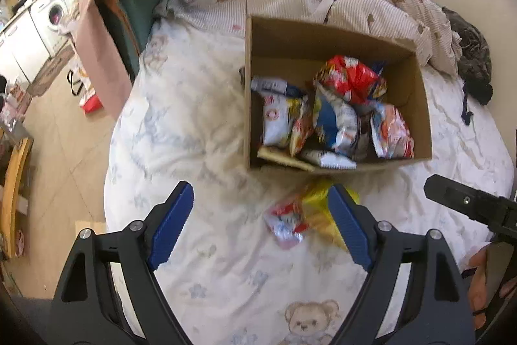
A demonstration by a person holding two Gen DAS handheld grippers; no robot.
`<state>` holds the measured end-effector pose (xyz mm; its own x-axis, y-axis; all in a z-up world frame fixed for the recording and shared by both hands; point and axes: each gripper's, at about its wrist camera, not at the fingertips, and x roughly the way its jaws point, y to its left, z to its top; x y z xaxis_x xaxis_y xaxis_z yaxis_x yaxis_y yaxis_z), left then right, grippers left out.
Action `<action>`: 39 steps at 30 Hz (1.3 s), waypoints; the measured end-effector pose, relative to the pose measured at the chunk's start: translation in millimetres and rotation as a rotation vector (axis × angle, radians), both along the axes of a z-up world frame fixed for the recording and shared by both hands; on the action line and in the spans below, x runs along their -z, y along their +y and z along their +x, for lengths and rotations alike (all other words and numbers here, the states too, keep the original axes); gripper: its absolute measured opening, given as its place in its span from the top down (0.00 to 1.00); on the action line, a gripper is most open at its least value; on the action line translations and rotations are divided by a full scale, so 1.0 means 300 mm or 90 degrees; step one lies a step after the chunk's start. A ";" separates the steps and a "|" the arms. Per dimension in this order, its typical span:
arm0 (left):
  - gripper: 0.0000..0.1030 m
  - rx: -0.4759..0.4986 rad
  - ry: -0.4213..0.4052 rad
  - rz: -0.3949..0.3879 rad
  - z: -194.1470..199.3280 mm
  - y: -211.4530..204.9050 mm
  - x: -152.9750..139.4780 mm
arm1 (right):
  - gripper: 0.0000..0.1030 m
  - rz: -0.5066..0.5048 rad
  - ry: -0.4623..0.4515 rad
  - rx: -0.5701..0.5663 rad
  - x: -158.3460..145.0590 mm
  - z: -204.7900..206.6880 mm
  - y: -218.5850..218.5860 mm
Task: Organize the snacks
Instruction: 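Withdraw both open tools from the box toward the last two snacks, then grasp the yellow chip bag with the right tool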
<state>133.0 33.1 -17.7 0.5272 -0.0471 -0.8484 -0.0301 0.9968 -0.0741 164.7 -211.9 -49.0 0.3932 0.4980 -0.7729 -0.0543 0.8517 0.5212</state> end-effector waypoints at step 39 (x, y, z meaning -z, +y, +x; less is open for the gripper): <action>0.19 -0.122 0.159 -0.083 0.027 0.113 0.177 | 0.52 -0.043 0.170 -0.018 0.374 0.074 0.175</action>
